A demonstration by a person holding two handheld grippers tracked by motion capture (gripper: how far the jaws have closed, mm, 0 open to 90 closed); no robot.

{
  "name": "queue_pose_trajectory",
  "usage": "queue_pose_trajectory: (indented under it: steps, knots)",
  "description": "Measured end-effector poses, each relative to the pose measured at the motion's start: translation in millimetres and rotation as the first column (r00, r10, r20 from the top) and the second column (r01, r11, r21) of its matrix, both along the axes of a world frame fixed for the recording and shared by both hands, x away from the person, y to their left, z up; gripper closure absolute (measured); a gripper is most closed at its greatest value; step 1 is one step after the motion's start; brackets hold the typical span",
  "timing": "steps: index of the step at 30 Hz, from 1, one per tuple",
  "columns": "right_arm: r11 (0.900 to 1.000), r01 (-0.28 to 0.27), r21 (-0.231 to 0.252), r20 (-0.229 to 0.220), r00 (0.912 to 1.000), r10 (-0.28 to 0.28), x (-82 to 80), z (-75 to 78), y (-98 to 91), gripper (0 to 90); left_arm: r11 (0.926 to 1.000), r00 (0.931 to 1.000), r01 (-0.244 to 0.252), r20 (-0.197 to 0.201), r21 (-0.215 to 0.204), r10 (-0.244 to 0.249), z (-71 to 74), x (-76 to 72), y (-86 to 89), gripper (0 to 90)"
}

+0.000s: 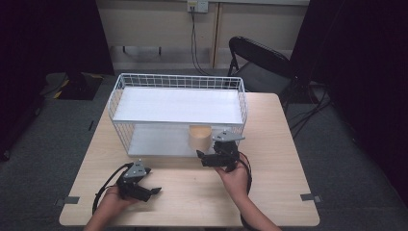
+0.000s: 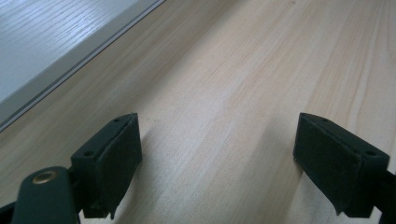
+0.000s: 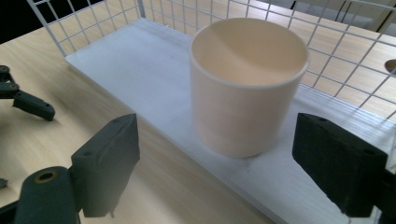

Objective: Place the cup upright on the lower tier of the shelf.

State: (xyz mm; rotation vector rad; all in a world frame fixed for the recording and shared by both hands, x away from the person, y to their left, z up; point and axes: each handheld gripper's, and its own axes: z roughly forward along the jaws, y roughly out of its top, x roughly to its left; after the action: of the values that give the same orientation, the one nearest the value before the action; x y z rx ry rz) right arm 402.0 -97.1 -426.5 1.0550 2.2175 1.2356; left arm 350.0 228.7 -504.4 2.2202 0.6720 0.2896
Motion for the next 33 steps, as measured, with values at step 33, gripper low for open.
queue_pose_trajectory:
  steps: [33]
  knots:
    - [0.9954,-0.095,0.014,-0.013,0.9954,0.095,-24.8,0.3,-37.1,14.8,1.0,1.0,0.0,0.001,0.0,0.0,0.0,0.0,0.0,14.9]
